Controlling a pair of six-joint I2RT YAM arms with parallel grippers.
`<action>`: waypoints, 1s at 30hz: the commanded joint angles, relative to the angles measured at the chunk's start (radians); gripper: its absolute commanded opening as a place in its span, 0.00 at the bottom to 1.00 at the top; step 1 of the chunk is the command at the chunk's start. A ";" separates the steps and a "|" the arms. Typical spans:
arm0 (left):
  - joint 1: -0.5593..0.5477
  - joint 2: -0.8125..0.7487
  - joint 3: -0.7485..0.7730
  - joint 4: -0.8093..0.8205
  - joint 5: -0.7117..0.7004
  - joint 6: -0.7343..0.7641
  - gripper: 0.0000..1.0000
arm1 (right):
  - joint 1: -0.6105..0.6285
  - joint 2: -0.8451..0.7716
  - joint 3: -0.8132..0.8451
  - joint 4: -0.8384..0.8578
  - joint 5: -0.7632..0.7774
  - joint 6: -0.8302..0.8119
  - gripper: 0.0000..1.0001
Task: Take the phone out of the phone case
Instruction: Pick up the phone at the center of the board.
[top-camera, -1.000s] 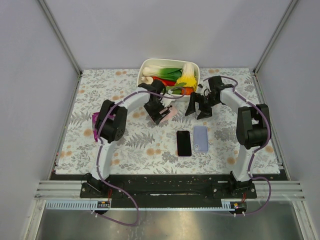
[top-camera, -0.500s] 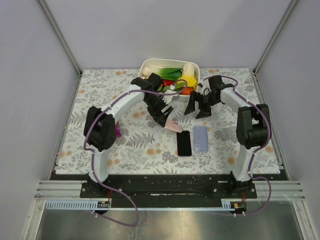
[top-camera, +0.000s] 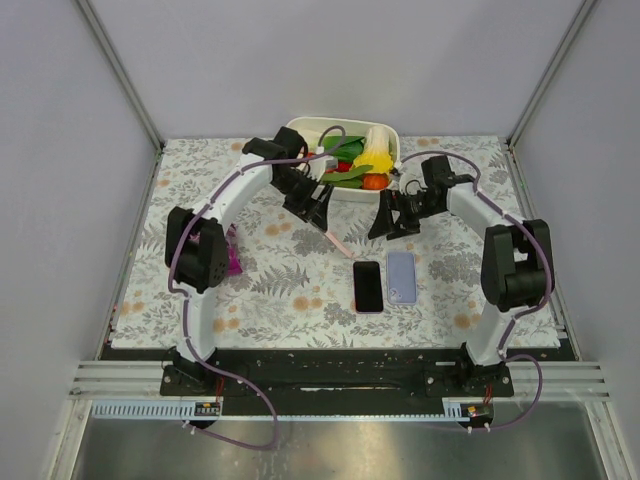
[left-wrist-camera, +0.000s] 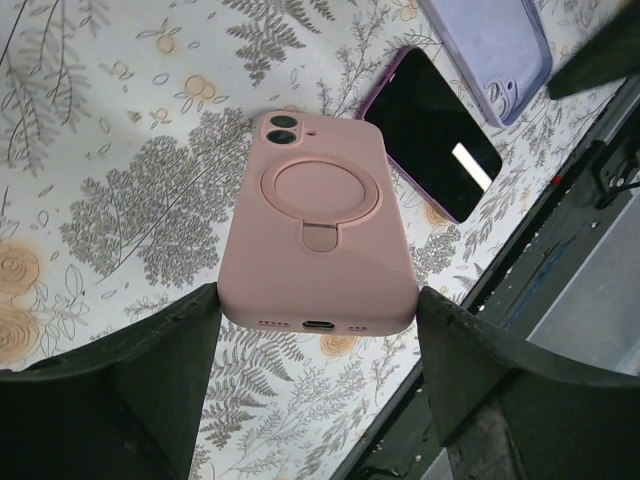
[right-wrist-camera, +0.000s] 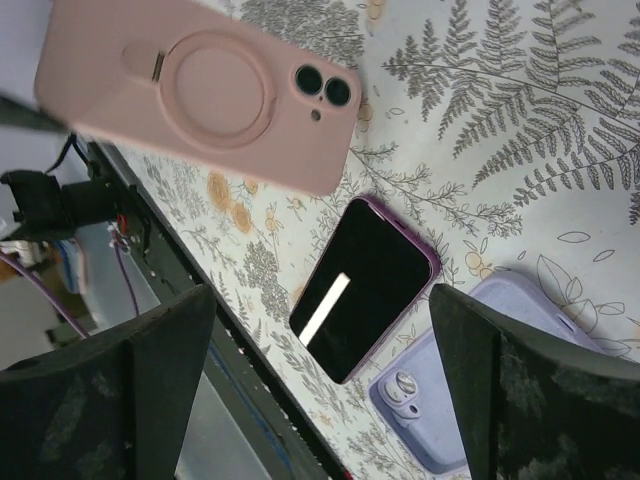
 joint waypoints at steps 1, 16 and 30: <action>0.026 0.005 0.038 -0.022 0.100 -0.082 0.00 | 0.023 -0.158 -0.044 0.067 -0.047 -0.197 0.98; 0.035 0.008 0.020 -0.031 0.118 -0.120 0.00 | 0.299 -0.264 -0.175 0.310 0.382 -0.414 0.97; 0.060 0.025 0.014 -0.033 0.158 -0.126 0.00 | 0.413 -0.247 -0.261 0.462 0.513 -0.467 0.93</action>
